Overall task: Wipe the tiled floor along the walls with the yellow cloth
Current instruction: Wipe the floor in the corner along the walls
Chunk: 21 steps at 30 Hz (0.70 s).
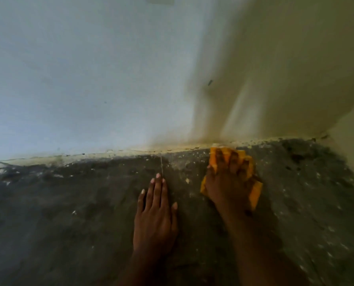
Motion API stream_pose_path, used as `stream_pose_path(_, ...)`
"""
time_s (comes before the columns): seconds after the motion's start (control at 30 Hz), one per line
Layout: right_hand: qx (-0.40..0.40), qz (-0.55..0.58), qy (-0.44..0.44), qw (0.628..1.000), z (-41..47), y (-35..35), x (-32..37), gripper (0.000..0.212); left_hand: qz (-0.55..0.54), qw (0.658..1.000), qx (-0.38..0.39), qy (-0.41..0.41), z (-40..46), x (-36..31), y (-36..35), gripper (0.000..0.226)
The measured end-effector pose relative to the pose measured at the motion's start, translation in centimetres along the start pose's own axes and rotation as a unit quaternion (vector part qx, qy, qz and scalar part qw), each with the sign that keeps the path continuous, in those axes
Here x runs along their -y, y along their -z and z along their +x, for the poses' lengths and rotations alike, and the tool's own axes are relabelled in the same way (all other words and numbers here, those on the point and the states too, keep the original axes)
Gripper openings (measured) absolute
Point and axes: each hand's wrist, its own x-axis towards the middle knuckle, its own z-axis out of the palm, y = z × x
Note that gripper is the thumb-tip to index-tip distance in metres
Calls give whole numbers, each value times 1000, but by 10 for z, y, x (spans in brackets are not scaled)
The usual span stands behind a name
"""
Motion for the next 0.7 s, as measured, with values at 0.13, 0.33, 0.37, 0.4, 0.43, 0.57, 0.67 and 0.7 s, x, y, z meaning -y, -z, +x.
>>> stream_pose_path(0.13,35,-71,297,952,-16,-20,43,60,16,1000,8,-5,2,2,-3,67)
stream_pose_path(0.33,-20,-100,368,924,-2,32,-69,64,7,1000,18,1,-1,1,2,68)
stream_pose_path(0.37,-52,-44,254,965,8,36,-83,68,7,1000,13,1,-1,0,0,69)
stream_pose_path(0.4,-70,1,103,992,18,36,-88,69,8,1000,10,3,-1,-1,-1,68)
stream_pose_path(0.43,-59,49,-43,996,29,30,-76,72,10,1000,5,4,-1,-1,-3,67)
stream_pose_path(0.57,-53,-9,8,999,26,-7,16,77,27,1000,10,0,1,4,-5,67)
stream_pose_path(0.67,35,-45,288,956,-16,-8,3,61,38,999,20,3,1,-2,2,70)
stream_pose_path(0.7,65,-56,353,932,-21,3,-17,60,38,999,26,3,0,-2,4,71)
